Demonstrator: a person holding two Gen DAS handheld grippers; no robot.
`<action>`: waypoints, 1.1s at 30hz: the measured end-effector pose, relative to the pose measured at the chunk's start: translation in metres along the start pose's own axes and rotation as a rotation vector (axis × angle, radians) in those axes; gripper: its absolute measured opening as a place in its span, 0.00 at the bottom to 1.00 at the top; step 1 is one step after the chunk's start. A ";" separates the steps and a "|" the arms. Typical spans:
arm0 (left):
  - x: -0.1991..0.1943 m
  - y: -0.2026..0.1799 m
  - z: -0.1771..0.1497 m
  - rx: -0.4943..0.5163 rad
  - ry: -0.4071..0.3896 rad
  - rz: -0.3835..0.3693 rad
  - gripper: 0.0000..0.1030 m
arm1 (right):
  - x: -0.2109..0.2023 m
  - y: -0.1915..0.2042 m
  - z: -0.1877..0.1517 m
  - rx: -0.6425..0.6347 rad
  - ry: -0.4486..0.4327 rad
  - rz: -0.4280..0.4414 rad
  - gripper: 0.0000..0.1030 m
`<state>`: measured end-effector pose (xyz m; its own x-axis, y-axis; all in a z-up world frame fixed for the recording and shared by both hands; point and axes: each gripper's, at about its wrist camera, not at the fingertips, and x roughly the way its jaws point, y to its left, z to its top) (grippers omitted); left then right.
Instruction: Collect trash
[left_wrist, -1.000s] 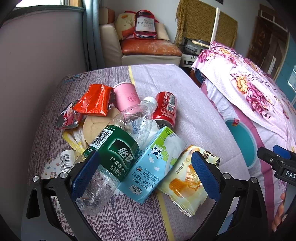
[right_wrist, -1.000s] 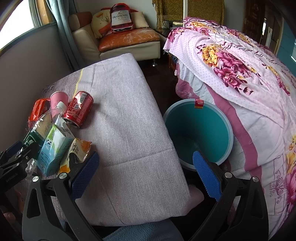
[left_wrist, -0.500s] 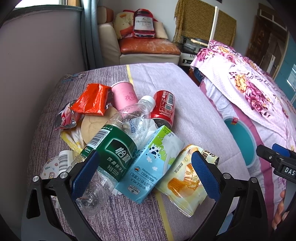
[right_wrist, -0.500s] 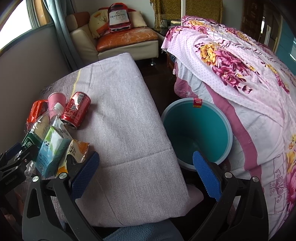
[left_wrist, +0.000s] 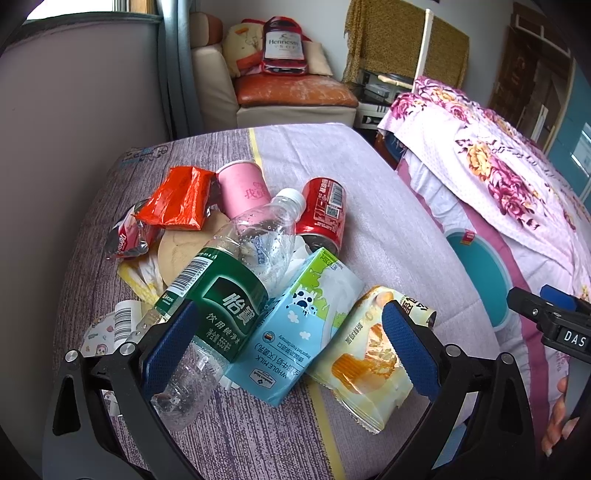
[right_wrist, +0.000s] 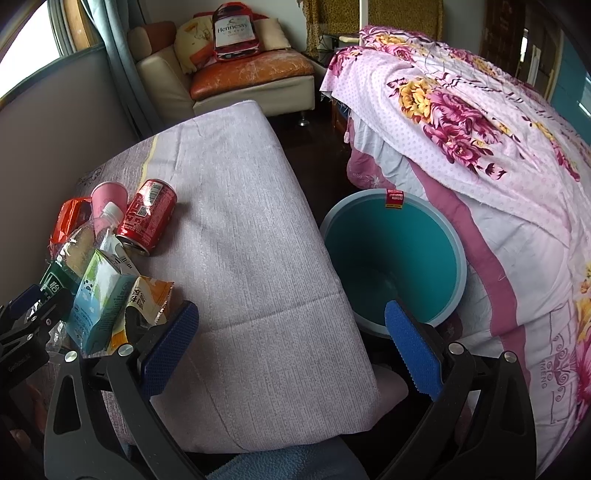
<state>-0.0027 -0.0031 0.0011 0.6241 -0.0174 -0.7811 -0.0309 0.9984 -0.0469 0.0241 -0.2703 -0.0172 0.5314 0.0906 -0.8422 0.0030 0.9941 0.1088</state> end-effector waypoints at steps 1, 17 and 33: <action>0.000 0.000 0.000 0.000 0.000 0.000 0.96 | 0.000 0.000 0.000 0.001 0.001 -0.001 0.94; 0.000 -0.001 0.001 -0.002 0.003 0.000 0.96 | 0.007 -0.001 -0.002 0.003 0.017 -0.009 0.94; -0.004 0.022 0.011 0.040 0.011 0.022 0.96 | 0.006 0.015 0.008 -0.034 0.038 0.009 0.94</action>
<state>0.0023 0.0200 0.0101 0.6147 0.0037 -0.7888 -0.0127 0.9999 -0.0051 0.0339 -0.2553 -0.0164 0.4990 0.1012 -0.8607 -0.0311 0.9946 0.0989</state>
